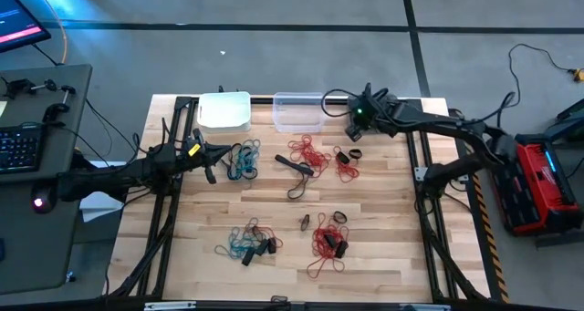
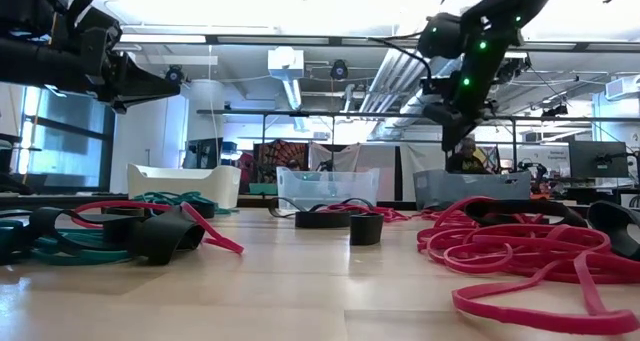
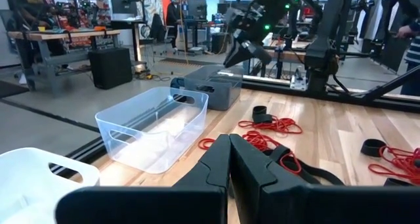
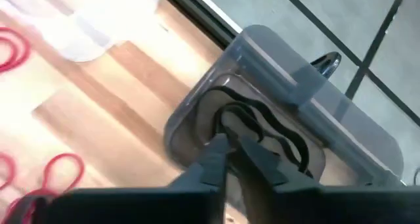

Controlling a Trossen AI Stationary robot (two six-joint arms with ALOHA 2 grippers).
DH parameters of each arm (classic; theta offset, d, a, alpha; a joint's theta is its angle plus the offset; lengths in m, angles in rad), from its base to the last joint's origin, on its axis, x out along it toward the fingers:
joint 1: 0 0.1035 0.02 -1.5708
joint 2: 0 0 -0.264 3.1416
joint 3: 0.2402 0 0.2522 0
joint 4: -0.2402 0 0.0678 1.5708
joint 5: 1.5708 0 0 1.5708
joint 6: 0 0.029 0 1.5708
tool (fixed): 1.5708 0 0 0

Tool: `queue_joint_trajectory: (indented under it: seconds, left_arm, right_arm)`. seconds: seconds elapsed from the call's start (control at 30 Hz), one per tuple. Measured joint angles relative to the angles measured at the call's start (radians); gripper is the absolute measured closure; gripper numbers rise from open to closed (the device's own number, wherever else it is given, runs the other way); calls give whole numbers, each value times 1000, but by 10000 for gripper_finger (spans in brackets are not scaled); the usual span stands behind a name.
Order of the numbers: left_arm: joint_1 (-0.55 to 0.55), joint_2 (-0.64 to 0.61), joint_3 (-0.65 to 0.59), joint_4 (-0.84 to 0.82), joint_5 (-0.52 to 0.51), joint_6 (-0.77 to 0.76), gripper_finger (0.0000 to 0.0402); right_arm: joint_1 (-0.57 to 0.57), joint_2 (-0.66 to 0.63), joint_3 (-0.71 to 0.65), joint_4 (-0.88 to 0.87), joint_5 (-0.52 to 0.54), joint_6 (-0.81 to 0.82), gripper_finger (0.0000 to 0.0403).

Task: Sort rubber bands into baskets
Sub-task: Put the black rubber band into the black bin

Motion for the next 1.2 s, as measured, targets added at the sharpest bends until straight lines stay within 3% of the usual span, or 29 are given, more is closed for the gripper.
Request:
queue_joint_trajectory:
  seconds: [0.2,0.6,0.9,1.1,1.2]
  left_arm:
    - [0,0,0,0,-3,-1,401]
    - [0,0,0,-3,-3,-12,402]
    - [0,0,0,-16,1,-28,402]
    - [0,0,0,-16,129,-35,401]
    - [0,0,0,-16,134,-31,401]
  right_arm:
    - [59,-19,-34,43,-26,48,388]
    - [182,-19,-145,348,-139,67,401]
    - [294,-19,-173,390,-139,116,402]
    - [376,-19,-173,385,-138,112,403]
    - [410,-19,-173,363,-145,119,402]
